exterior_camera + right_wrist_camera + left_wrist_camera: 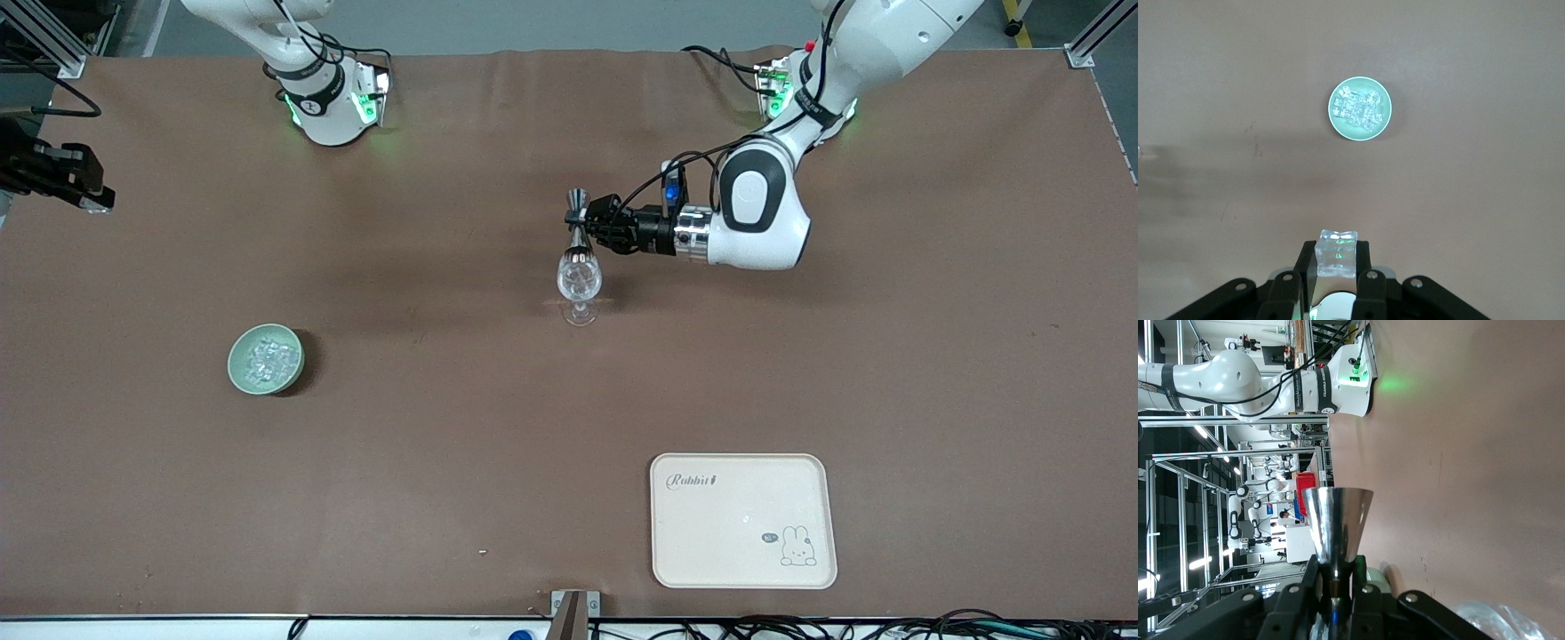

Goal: Pour wine and add ice with both arms
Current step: 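Tilt the jigger over the glass with the left gripper to pour, then raise the jigger away from the glass with the left gripper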

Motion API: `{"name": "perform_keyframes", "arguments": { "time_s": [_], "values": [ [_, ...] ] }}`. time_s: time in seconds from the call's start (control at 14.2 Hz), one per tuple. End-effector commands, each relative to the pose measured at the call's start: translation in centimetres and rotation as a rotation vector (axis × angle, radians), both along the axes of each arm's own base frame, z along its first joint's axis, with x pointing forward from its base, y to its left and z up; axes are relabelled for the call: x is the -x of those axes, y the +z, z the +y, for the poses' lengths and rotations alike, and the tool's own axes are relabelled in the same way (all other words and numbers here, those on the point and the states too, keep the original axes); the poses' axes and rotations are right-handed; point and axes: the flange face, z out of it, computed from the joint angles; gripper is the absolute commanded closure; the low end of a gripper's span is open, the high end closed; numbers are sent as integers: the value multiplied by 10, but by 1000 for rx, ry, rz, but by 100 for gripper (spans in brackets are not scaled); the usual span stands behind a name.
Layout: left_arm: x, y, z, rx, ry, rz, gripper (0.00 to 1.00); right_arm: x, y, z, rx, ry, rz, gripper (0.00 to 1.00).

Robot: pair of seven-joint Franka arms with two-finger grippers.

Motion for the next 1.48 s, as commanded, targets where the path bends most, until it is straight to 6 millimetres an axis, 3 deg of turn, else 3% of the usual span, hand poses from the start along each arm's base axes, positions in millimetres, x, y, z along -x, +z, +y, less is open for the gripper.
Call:
{"name": "perform_keyframes", "arguments": {
  "time_s": [0.0,0.21,0.35,0.56,0.7,0.98,1.27,1.41],
  "values": [
    [1,6,-6,3,5,10,99,6,2,1,12,-2,-6,98],
    [0,21,-1,-40,-70,-99,99,5,2,2,12,-1,-9,98],
    [-12,39,10,-68,-117,-214,99,5,1,3,12,1,-7,99],
    [-52,69,32,-52,-113,-389,99,5,1,17,12,27,-9,99],
    [-76,89,47,-106,-199,-547,99,5,0,35,16,26,-6,100],
    [-128,111,77,-170,-286,-753,99,0,-23,102,16,19,-26,100],
    [-151,124,86,-245,-442,-944,99,-2,-49,202,29,-40,-51,100],
    [-150,128,75,-305,-578,-1038,99,-1,-67,253,28,-55,-65,100]
  ]
}}
